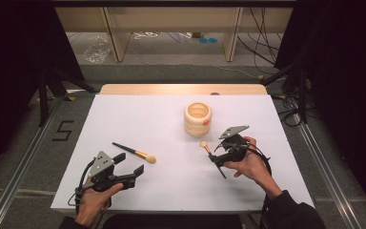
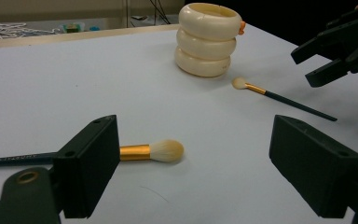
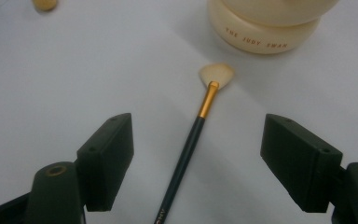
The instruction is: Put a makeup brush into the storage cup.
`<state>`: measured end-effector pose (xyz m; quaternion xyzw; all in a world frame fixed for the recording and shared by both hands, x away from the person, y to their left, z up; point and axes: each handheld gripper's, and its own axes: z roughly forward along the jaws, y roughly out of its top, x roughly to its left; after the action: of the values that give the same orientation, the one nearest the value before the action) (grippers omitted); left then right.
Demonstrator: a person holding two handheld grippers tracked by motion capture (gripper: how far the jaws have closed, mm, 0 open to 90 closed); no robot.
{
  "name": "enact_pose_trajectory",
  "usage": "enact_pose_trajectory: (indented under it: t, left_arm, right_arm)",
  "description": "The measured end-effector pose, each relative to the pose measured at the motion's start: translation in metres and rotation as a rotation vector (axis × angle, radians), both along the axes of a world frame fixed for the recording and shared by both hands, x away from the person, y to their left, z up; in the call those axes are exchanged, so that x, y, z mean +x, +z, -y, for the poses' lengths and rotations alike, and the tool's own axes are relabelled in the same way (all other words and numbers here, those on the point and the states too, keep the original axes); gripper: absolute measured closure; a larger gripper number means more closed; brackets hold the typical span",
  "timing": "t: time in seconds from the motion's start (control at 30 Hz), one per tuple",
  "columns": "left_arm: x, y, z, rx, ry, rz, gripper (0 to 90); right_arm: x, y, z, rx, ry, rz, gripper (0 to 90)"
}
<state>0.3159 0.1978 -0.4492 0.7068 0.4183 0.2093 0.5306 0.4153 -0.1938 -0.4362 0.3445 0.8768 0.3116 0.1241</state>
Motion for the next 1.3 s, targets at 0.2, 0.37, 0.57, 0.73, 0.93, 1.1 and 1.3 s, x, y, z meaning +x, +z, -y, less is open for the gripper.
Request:
enact_pose_trajectory:
  t: [0.2,0.37,0.57,0.73,0.93,1.1,1.3]
  left_arm:
    - [0.000,0.000,-0.001,0.000,0.003,-0.002,16.1]
    - [0.000,0.000,-0.001,-0.001,0.003,-0.005,16.1]
    - [-0.001,0.001,-0.001,-0.002,0.002,-0.004,16.1]
    - [-0.001,0.001,-0.001,-0.003,-0.006,-0.002,16.1]
    - [-0.001,0.001,-0.001,-0.003,0.001,-0.004,16.1]
    - [-0.001,0.001,-0.001,-0.002,0.004,-0.003,16.1]
    - [-0.001,0.001,-0.001,-0.002,0.003,-0.004,16.2]
  right_arm:
    - [0.012,-0.001,-0.004,-0.056,0.021,-0.027,33.4]
    - [0.020,-0.005,-0.007,-0.087,0.019,-0.084,37.9]
    - [0.029,-0.014,-0.013,-0.129,0.048,-0.145,44.6]
    - [0.036,-0.017,-0.017,-0.204,0.064,-0.168,50.3]
    - [0.043,-0.016,-0.023,-0.219,0.082,-0.192,55.1]
    - [0.048,-0.017,-0.028,-0.241,0.106,-0.213,62.4]
    - [0.050,-0.020,-0.028,-0.254,0.106,-0.228,65.4]
